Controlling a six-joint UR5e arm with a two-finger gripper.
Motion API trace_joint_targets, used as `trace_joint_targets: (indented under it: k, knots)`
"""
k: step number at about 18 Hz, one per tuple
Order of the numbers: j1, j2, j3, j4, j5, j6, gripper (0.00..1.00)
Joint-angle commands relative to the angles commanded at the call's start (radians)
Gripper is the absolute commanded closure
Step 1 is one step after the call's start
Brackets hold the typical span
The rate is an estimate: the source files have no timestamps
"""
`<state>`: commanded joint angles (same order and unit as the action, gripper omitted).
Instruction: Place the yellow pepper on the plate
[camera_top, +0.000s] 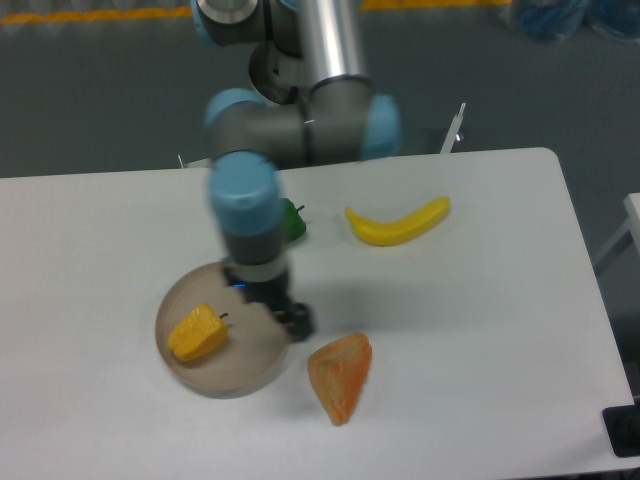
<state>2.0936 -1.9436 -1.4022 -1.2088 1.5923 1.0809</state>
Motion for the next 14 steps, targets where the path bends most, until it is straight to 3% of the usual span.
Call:
trace_joint_targets:
  k: [3,8,10,14]
  knots:
    - [0.106,-0.011,0.012,0.0,0.057,0.167,0.0]
    - [0.233,-0.046,0.012,-0.006,-0.003,0.348,0.0]
    - [0.25,-0.052,0.012,-0.04,-0.003,0.425,0.0]
    - [0.276,-0.064,0.012,-0.043,-0.008,0.49,0.0]
